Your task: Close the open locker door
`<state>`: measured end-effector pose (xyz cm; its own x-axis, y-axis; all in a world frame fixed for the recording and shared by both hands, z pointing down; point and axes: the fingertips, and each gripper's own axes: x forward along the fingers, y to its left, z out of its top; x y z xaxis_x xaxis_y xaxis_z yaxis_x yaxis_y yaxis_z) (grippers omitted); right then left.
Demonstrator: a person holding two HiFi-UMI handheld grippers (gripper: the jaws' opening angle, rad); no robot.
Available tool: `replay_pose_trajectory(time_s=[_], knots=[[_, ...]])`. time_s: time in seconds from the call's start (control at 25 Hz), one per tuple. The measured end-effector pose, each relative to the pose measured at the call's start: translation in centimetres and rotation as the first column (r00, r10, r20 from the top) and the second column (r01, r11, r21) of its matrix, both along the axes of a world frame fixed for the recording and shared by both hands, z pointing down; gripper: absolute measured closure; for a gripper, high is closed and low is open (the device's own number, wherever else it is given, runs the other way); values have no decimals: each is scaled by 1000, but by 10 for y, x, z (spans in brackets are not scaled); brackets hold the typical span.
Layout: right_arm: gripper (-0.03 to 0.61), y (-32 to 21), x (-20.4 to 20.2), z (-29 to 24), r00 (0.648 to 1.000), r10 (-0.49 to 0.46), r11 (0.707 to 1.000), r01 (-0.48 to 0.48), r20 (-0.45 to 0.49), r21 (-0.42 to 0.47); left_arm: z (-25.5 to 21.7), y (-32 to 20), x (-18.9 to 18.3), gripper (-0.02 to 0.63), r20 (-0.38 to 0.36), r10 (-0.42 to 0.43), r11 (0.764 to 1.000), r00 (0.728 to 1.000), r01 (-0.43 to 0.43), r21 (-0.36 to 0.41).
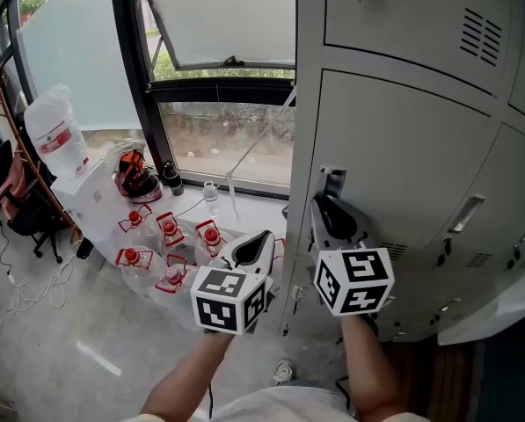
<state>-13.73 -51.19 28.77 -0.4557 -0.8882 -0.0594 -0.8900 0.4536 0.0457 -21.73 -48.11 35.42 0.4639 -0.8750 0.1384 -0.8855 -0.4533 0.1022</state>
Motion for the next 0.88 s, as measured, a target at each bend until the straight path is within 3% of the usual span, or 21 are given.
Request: replay_pose_trajectory(time_s=[0.32,0.88], knots=[[532,18,3,-2,999,-34,999,34,9,8,-5,14,5,607,-3,15,1000,1000,-15,9],[534,75,24,12,1000,13,1000,-13,-10,-28,1,62,28,607,-12,76,997,997,-76,-6]])
